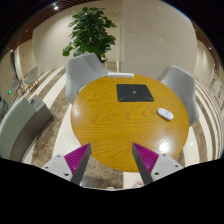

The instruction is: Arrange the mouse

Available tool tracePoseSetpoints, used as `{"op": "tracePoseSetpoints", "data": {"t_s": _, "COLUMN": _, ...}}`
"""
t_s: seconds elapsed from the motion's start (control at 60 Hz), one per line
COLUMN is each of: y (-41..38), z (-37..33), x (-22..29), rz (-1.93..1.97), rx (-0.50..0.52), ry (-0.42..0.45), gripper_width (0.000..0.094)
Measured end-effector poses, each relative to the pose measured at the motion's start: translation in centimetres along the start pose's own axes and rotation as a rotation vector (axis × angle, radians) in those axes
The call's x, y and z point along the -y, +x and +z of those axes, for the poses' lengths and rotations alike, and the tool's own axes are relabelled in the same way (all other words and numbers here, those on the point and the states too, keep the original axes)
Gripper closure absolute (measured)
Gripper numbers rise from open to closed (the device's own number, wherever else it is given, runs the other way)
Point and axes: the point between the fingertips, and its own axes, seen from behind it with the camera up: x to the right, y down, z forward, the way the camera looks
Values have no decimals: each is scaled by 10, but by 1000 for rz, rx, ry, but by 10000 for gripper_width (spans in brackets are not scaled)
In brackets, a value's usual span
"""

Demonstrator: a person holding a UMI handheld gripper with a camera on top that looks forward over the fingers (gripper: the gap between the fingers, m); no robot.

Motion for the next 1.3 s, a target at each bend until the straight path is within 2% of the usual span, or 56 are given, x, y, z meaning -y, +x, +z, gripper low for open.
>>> {"op": "tracePoseSetpoints", "data": {"t_s": 0.283, "y": 39, "z": 8, "x": -6, "rz": -6, "rx": -16, "ry": -9, "gripper_width": 75}}
{"op": "tracePoseSetpoints", "data": {"t_s": 0.617, "y": 158, "z": 13, "x": -30, "rz": 72, "rx": -124, "ry": -15, "gripper_width": 76}}
{"op": "tracePoseSetpoints", "data": {"t_s": 0.95, "y": 257, "z": 33, "x": -29, "rz": 133, "rx": -209, "ry": -31, "gripper_width": 77}}
{"op": "tracePoseSetpoints", "data": {"t_s": 1.3, "y": 303, "z": 97, "x": 7, "rz": 106, "rx": -175, "ry": -14, "gripper_width": 79}}
